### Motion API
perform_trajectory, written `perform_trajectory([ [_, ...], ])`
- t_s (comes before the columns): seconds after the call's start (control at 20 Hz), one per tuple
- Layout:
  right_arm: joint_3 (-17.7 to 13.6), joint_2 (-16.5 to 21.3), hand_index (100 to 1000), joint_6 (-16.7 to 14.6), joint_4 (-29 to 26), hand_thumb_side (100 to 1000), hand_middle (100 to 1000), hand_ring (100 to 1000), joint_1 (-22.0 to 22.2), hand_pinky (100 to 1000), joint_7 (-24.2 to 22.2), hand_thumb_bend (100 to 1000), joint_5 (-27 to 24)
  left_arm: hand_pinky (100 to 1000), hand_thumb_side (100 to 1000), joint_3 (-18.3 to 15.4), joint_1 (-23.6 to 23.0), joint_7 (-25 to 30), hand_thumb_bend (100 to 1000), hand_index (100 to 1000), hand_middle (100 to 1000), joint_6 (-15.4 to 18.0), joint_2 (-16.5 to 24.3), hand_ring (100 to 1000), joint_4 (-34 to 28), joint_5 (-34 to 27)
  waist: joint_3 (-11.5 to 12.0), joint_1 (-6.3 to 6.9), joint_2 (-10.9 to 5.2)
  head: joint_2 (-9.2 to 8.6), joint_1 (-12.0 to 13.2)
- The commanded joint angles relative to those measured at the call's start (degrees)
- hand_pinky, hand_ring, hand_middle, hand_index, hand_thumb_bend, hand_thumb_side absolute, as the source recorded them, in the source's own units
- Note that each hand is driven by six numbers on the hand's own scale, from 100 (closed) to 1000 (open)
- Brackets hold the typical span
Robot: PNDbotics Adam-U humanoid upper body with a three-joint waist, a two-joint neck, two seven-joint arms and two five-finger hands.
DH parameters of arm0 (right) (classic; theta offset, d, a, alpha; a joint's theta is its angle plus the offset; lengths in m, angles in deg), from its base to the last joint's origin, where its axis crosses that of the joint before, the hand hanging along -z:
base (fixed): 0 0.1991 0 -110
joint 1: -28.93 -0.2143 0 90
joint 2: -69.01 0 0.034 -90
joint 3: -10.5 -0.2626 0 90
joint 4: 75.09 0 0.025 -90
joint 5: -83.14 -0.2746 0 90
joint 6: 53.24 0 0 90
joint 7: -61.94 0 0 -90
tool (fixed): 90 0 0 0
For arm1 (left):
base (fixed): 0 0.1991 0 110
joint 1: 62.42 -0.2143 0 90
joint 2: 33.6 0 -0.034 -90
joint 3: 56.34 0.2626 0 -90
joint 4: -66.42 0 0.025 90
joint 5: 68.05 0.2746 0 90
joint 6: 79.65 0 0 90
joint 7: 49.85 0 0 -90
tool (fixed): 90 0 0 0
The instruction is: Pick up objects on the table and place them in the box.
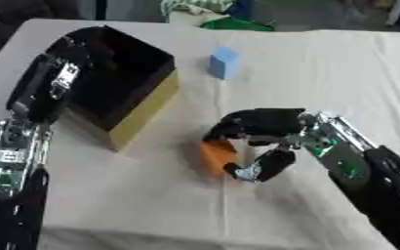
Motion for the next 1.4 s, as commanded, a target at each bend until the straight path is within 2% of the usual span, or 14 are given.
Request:
perform_trajectory([
  [0.05,-0.69,0.14,990,-7.88,0.65,707,814,871,-0.44,949,-6.92,100,1.06,725,728,-0.08,0.76,0.15,100,882,635,0.05,0.85,623,-0.86,-0.18,0.07,0.21,-0.69,-0.21,-0.12],
  [0.1,-0.79,0.07,984,-7.94,0.82,634,780,856,-0.43,940,-6.54,100,1.24,725,728,-0.08,0.75,0.15,100,882,635,0.04,0.84,623,-0.86,-0.18,0.07,0.21,-0.67,-0.22,-0.1],
  [0.15,-0.92,0.02,982,-8.01,0.92,613,768,851,-0.41,938,-6.03,100,1.41,725,728,-0.09,0.75,0.15,100,882,635,0.04,0.83,623,-0.87,-0.18,0.08,0.21,-0.66,-0.22,-0.08],
  [0.2,-1.02,-0.02,977,-8.08,1.0,534,720,830,-0.4,928,-5.42,100,1.54,725,728,-0.1,0.74,0.15,100,882,635,0.03,0.83,623,-0.89,-0.19,0.09,0.21,-0.65,-0.23,-0.07],
  [0.3,-1.16,-0.07,973,-8.21,1.11,437,673,805,-0.4,918,-4.07,100,1.83,725,728,-0.11,0.73,0.15,100,882,635,0.02,0.83,623,-0.88,-0.2,0.11,0.21,-0.65,-0.24,-0.08],
  [0.35,-1.26,-0.11,969,-8.25,1.14,268,622,783,-0.41,909,-3.31,100,2.03,725,727,-0.12,0.73,0.14,100,882,635,0.01,0.83,623,-0.88,-0.2,0.11,0.22,-0.65,-0.24,-0.08],
  [0.4,-1.39,-0.13,967,-8.24,1.12,215,592,768,-0.43,902,-2.46,100,2.26,725,727,-0.12,0.74,0.15,100,882,635,0.01,0.82,623,-0.88,-0.2,0.12,0.24,-0.65,-0.2,-0.07],
  [0.6,-1.72,-0.14,950,-8.42,1.17,209,503,709,-0.5,881,1.46,100,3.2,725,727,-0.14,0.75,0.13,100,882,635,0.06,0.84,623,-0.83,-0.19,0.2,0.3,-0.64,-0.19,-0.13],
  [0.8,-2.03,0.31,935,-8.79,0.61,205,453,677,-0.91,869,5.49,100,3.36,725,726,-0.17,0.8,0.09,100,882,635,0.1,0.82,623,-0.86,-0.24,0.19,0.33,-0.68,-0.13,-0.05],
  [1.1,-3.26,2.98,930,-7.21,-2.28,196,441,676,-4.1,860,7.89,100,0.73,725,725,-0.03,0.73,0.22,100,882,635,0.0,0.78,623,-0.94,-0.26,0.32,0.09,-0.96,-0.05,0.02],
  [1.4,-6.62,5.14,928,-3.9,-4.15,192,448,702,-9.1,848,8.16,100,-0.76,725,723,0.4,0.91,0.58,100,882,635,-0.16,0.59,623,-1.13,-0.37,1.25,-0.42,-1.12,-0.01,-0.51],
])
